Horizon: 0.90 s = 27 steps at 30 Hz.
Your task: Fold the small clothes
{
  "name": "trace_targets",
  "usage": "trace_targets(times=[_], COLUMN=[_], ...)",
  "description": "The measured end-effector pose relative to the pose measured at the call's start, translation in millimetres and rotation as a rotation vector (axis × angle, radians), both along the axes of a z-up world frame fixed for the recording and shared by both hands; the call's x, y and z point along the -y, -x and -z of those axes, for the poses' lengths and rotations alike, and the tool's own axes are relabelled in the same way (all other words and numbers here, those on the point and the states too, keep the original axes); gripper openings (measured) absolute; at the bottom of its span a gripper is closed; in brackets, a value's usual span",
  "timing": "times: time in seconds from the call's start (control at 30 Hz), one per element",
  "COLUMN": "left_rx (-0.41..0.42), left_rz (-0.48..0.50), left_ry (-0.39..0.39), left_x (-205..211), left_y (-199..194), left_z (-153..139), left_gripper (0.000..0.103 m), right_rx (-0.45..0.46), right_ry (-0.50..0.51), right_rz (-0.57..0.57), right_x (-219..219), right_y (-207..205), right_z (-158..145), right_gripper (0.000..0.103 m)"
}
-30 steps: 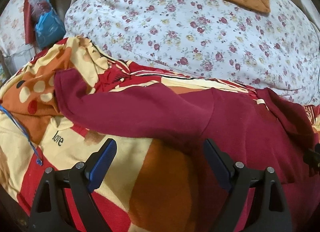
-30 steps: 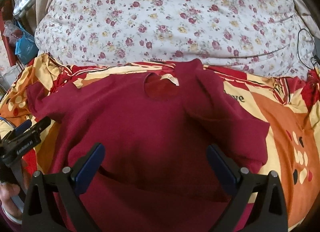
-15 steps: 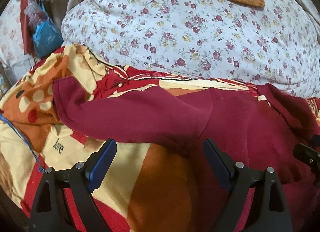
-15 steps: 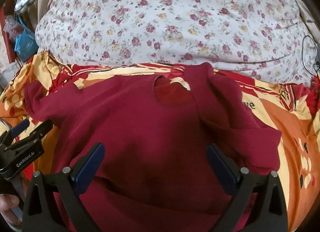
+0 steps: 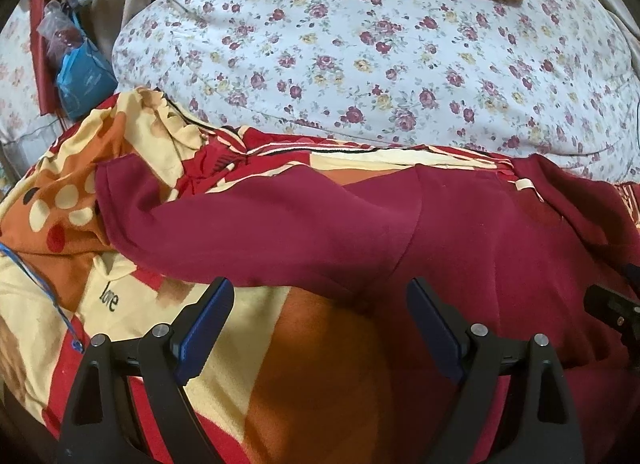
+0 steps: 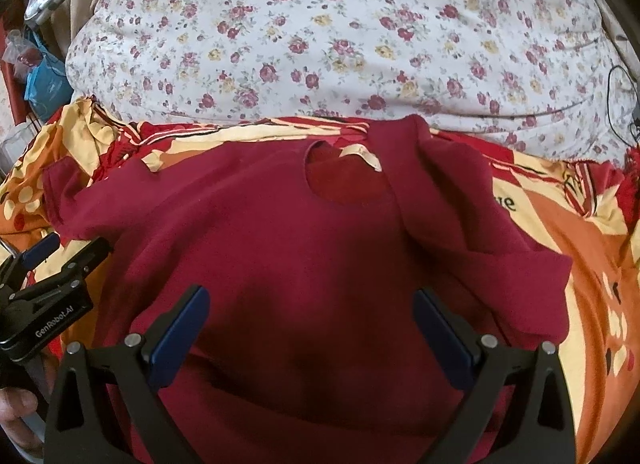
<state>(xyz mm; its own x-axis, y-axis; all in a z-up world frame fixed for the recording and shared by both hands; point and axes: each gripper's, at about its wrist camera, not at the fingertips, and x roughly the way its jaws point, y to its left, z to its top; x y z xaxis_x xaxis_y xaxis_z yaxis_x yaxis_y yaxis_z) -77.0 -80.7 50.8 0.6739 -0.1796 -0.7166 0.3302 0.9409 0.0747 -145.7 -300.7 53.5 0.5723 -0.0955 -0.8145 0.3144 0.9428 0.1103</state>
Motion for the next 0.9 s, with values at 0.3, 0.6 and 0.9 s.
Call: trace_targets(times=[0.3, 0.6, 0.9], left_rx=[-0.001, -0.003, -0.006], left_rz=[-0.018, -0.031, -0.032], left_ry=[0.017, 0.02, 0.018], left_x=[-3.7, -7.6, -10.2], left_y=[-2.8, -4.6, -6.9], left_z=[-1.2, -0.4, 0.4], left_gripper=[0.082, 0.082, 0.082], right_rx=[0.005, -0.004, -0.008], right_ry=[-0.008, -0.017, -0.023], right_rz=[0.017, 0.013, 0.014], right_x=[2.3, -0.8, -1.9], right_y=[-0.2, -0.6, -2.8], right_z=[1.5, 5.3, 6.4], right_gripper=[0.103, 0.103, 0.103])
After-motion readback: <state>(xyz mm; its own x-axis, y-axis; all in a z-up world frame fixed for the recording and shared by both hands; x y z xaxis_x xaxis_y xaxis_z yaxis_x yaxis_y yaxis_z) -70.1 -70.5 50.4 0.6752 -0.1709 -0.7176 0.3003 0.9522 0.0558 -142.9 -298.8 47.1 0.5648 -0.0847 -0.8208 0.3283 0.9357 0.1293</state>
